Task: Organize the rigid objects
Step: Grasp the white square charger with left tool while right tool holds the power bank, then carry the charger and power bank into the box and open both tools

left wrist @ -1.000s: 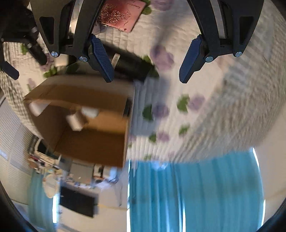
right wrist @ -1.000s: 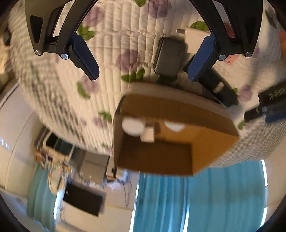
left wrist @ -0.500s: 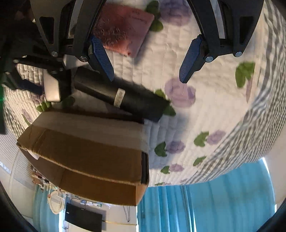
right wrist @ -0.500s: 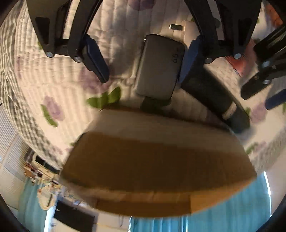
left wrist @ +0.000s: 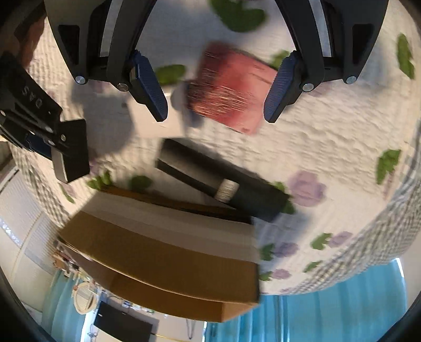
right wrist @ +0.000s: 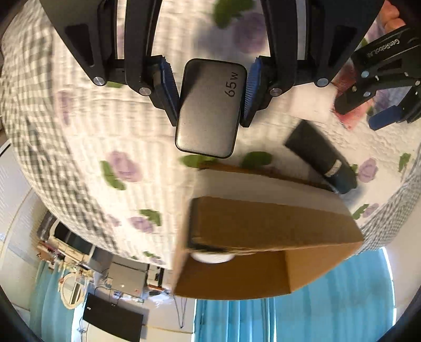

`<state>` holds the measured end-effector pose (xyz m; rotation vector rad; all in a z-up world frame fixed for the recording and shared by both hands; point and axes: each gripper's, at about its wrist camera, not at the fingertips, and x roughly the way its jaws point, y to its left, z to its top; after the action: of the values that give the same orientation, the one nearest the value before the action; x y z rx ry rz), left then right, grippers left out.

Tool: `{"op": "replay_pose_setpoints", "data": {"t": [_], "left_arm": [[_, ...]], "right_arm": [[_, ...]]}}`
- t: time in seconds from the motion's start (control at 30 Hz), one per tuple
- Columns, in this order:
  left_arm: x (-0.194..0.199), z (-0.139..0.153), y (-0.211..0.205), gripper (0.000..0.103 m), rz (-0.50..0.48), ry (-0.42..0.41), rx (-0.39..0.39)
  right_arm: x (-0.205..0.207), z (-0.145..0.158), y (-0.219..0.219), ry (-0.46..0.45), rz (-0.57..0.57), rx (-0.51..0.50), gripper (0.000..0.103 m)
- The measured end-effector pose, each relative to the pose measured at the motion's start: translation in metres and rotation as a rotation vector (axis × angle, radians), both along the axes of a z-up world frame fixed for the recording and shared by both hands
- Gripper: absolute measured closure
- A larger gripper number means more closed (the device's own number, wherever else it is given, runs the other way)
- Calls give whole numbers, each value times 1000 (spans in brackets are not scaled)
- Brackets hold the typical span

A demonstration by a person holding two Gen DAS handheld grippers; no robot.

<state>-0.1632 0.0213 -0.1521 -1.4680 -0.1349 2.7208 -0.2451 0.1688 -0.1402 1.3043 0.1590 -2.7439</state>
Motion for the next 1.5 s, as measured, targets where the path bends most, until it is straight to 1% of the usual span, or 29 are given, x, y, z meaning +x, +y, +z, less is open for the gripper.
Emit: {"op": "replay_pose_setpoints", "data": {"t": [0.07,0.13,0.2,0.3,0.4,0.43,0.5,0.53,0.57,0.63,0.7,0.8,1.0,1.13,1.17,1.27,1.5], "left_arm": [[3,-2,17,25,-35,-7,-4],[5,-6,28,25,-48,-8,-20],[6,-9,34,25,-50,-5,-11],[-5,-13,35,25,-25,-16,23],[-17,-15,38,25,9,-2,21],[-23,-17,37,27,10,1,13],[-25,-20,44,28,6,-2,-33],[-25,-21,49,29,-8,0,-55],[-24,-22,52,49,-28,-2,-59],[-22,-23,56,51,-42,-12,-80],[-21,-22,55,51,-47,-13,-77],[-15,-14,49,51,-48,-14,-37],[1,8,42,51,-33,17,0],[5,24,38,51,-26,54,-5],[2,26,45,51,-25,57,-4],[-2,37,36,51,-9,74,13],[4,60,27,51,30,121,10]], "right_arm": [[-3,-2,16,-7,-28,-25,58],[-2,-5,23,-23,-52,-63,58],[0,-11,30,-31,-49,-82,58],[10,-10,34,-26,-27,-75,59],[5,-10,35,-28,-9,-73,59],[5,-10,34,-29,-7,-73,59],[5,-11,33,-32,-4,-74,59],[5,-11,32,-33,-4,-74,60],[4,-12,31,-34,-3,-73,60],[5,-12,30,-34,-3,-73,60],[5,-12,30,-34,-1,-74,60],[8,-10,28,-29,4,-69,61],[13,-3,23,-8,14,-50,61],[13,3,19,-1,20,-51,61],[14,4,19,2,22,-53,61],[16,9,16,14,33,-61,61],[17,30,11,42,52,-56,61]]}}
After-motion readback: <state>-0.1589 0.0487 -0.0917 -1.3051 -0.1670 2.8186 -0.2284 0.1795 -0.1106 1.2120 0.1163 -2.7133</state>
